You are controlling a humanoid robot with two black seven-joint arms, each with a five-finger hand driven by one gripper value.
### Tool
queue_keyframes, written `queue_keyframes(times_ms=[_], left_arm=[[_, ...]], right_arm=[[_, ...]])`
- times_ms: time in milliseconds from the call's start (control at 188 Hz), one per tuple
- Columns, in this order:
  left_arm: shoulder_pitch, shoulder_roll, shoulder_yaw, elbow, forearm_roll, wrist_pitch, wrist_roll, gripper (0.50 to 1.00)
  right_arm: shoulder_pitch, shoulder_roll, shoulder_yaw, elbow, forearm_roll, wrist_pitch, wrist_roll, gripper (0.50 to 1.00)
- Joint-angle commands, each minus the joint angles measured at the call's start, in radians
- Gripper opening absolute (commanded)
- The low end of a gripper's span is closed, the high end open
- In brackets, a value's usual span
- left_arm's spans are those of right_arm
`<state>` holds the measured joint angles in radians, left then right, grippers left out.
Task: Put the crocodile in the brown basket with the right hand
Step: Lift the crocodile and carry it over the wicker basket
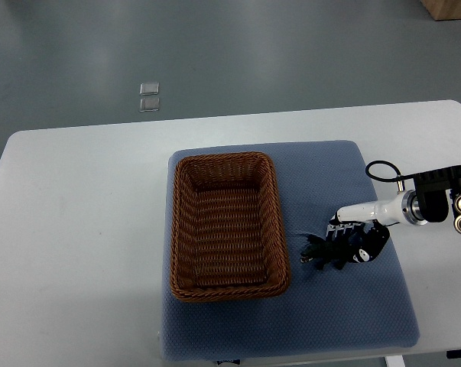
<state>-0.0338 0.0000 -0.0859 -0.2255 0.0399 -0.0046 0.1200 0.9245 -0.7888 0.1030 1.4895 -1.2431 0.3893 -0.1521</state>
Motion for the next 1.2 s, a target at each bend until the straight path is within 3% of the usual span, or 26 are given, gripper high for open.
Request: queue_keyframes(times_ms=[0, 522, 719, 789, 1018, 1194], left_arm=[[0.000, 0.000, 0.000, 0.000, 0.000, 0.000, 0.001, 1.000], [0.000, 0.000, 0.000, -0.003, 0.000, 0.000, 0.000, 1.000], [0.000, 0.000, 0.000, -0.008, 0.000, -0.002, 0.001, 1.000], [0.000, 0.000, 0.000, -0.008, 0.000, -0.002, 0.000, 1.000], [0.000, 0.000, 0.003, -0.009, 0.000, -0.002, 0.000, 1.000], [0.000, 0.000, 0.003, -0.009, 0.000, -0.002, 0.000, 1.000]], right_arm=[[0.007, -0.006, 0.020, 0.000, 0.004, 0.009, 0.000, 0.500], [0.126, -0.089, 0.084, 0.005, 0.019, 0.115, 0.000, 0.500], [0.169, -0.081, 0.207, 0.006, 0.020, 0.222, -0.004, 0.500], [0.181, -0.070, 0.234, 0.006, 0.020, 0.222, -0.009, 0.500], [0.283, 0.075, 0.233, -0.011, 0.020, 0.222, -0.015, 0.500], [0.333, 0.233, 0.225, -0.110, 0.014, 0.222, -0.046, 0.500]])
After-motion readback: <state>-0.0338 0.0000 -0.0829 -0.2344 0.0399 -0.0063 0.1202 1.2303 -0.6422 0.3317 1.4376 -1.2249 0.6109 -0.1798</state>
